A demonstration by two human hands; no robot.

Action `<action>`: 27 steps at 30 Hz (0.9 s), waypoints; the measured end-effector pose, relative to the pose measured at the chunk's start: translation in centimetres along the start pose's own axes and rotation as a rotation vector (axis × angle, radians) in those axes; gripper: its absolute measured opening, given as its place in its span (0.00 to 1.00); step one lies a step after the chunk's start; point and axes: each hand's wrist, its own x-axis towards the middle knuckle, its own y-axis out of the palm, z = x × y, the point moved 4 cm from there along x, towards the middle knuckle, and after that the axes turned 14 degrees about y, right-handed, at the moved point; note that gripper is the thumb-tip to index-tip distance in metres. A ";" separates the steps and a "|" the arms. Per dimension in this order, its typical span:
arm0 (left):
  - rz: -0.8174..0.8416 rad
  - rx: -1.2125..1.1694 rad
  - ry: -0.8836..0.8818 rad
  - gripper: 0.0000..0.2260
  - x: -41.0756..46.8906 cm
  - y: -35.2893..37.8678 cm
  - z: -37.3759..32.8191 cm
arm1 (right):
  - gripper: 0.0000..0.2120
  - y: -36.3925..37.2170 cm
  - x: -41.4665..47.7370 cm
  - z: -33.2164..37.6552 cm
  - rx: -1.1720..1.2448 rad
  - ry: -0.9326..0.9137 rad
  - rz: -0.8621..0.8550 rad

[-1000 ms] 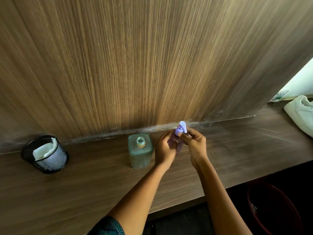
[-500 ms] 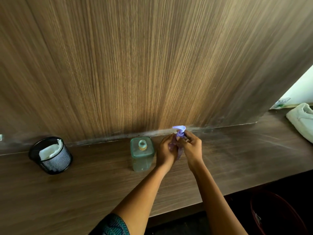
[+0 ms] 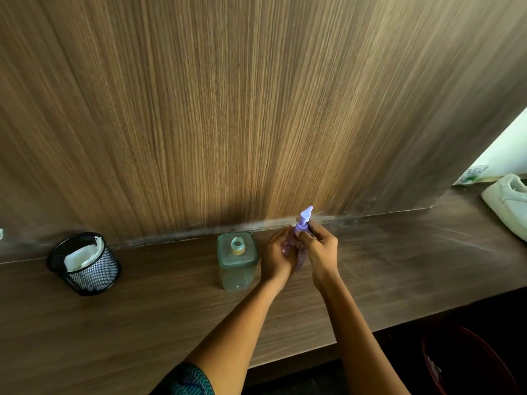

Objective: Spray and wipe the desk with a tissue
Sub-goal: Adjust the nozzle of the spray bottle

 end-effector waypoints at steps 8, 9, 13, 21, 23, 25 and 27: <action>-0.017 -0.052 0.021 0.11 -0.2 0.1 -0.1 | 0.13 0.1 0.7 -0.2 -0.151 0.042 -0.298; -0.014 -0.058 0.019 0.10 -0.1 0.0 0.0 | 0.14 0.3 0.7 -0.1 -0.177 0.050 -0.314; 0.002 -0.088 -0.013 0.09 -0.2 0.1 0.0 | 0.19 0.5 0.5 -0.2 -0.160 0.073 -0.210; 0.043 0.024 0.089 0.16 -0.3 0.0 -1.2 | 0.09 -0.4 0.2 -0.4 0.054 0.072 -0.093; 0.043 0.036 0.108 0.16 -0.3 -0.1 -1.2 | 0.09 -0.3 0.5 -0.4 0.030 0.078 -0.146; 0.070 0.080 0.083 0.17 -0.2 -0.2 -0.8 | 0.12 -0.1 0.9 -0.3 -0.031 0.080 -0.200; 0.130 0.189 0.073 0.19 -0.2 -0.3 -0.4 | 0.14 0.3 1.0 -0.2 -0.103 0.082 -0.233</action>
